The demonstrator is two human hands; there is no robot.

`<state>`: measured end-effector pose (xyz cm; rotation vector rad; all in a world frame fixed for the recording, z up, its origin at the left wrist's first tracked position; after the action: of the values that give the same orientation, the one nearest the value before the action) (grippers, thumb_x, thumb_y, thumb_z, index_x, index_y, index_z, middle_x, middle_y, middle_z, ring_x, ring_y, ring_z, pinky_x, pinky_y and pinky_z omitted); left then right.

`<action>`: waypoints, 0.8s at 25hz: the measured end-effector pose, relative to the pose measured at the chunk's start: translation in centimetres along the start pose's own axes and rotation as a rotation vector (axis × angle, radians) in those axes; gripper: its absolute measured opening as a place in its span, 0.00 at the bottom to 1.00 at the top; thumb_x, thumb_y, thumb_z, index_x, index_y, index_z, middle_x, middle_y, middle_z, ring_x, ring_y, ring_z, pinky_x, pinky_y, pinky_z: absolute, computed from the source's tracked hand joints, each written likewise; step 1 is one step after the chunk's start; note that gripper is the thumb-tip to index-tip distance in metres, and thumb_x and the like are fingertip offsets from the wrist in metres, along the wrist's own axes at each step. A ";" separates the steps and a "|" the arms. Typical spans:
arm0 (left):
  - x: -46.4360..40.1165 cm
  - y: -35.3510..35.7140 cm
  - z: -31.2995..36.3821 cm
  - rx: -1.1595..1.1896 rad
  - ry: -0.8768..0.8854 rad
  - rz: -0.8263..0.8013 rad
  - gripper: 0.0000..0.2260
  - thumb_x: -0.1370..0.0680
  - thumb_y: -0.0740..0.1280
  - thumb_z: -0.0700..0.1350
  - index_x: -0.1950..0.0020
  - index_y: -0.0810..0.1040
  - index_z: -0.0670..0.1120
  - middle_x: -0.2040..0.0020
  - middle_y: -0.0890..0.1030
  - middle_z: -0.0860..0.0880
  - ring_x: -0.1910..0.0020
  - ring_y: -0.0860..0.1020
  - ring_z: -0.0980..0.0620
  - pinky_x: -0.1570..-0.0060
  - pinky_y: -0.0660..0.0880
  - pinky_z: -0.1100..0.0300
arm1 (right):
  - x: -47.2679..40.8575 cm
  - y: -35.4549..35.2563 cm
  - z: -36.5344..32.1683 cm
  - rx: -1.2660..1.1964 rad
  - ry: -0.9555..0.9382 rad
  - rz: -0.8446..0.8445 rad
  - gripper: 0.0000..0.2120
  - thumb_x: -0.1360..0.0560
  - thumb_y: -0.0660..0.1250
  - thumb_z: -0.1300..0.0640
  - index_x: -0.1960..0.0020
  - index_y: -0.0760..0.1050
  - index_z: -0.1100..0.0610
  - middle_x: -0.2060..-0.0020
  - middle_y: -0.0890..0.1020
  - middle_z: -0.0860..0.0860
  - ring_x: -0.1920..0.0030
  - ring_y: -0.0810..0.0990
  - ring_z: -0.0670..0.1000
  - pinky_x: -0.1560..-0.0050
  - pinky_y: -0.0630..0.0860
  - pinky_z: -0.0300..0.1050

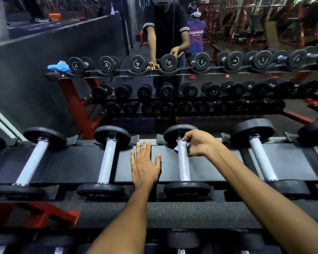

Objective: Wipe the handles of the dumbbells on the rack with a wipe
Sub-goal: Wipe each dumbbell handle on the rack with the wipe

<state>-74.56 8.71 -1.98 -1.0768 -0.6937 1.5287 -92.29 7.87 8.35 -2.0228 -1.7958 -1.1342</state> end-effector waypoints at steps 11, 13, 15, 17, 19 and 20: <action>0.0 0.1 -0.1 -0.037 0.004 -0.046 0.28 0.19 0.52 0.57 0.21 0.54 0.50 0.20 0.51 0.52 0.22 0.42 0.54 0.24 0.38 0.54 | 0.1 0.9 -1.1 -0.018 -0.043 0.038 0.05 0.27 0.57 0.67 0.60 0.65 0.59 0.63 0.70 0.55 0.64 0.71 0.52 0.54 0.72 0.47; -0.2 0.3 -0.1 -0.044 0.010 -0.050 0.28 0.19 0.52 0.58 0.21 0.53 0.49 0.20 0.51 0.51 0.22 0.42 0.53 0.24 0.38 0.54 | 0.2 0.6 -0.4 0.000 -0.038 0.052 0.05 0.26 0.58 0.66 0.61 0.68 0.59 0.64 0.73 0.54 0.66 0.73 0.51 0.48 0.73 0.47; -0.2 0.3 -0.2 -0.046 0.009 -0.054 0.28 0.19 0.52 0.57 0.21 0.54 0.48 0.20 0.52 0.50 0.22 0.43 0.53 0.24 0.39 0.53 | -0.1 -0.3 1.3 0.032 -0.049 0.029 0.07 0.24 0.60 0.63 0.60 0.73 0.60 0.64 0.80 0.55 0.66 0.78 0.51 0.47 0.74 0.43; -0.1 0.4 -0.3 -0.053 0.011 -0.065 0.28 0.19 0.52 0.57 0.21 0.54 0.47 0.20 0.52 0.50 0.21 0.43 0.52 0.24 0.38 0.53 | -0.5 -2.0 3.1 0.091 -0.151 0.102 0.06 0.23 0.63 0.63 0.58 0.76 0.60 0.64 0.82 0.55 0.64 0.80 0.50 0.56 0.75 0.40; -0.3 0.4 -0.3 -0.059 0.022 -0.071 0.28 0.19 0.52 0.56 0.21 0.54 0.46 0.20 0.52 0.49 0.21 0.43 0.51 0.24 0.38 0.52 | -0.1 -3.8 4.6 0.038 -0.275 0.232 0.06 0.25 0.64 0.68 0.60 0.74 0.63 0.66 0.79 0.55 0.65 0.79 0.50 0.65 0.80 0.39; -0.3 0.5 -0.3 -0.064 0.031 -0.079 0.28 0.18 0.51 0.56 0.21 0.53 0.46 0.20 0.52 0.49 0.21 0.44 0.50 0.24 0.39 0.51 | 0.3 -4.5 5.2 -0.002 -0.303 0.292 0.06 0.25 0.63 0.70 0.60 0.73 0.64 0.65 0.77 0.56 0.67 0.78 0.51 0.65 0.81 0.40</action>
<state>-74.52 8.31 -2.44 -1.1063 -0.7597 1.4281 -94.36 12.32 3.52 -2.4649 -1.5429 -0.7809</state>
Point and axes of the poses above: each hand's wrist, its own x-axis away from the middle knuckle, its own y-axis out of the palm, z = x × y, the point moved 1 cm from there along -x, towards the middle knuckle
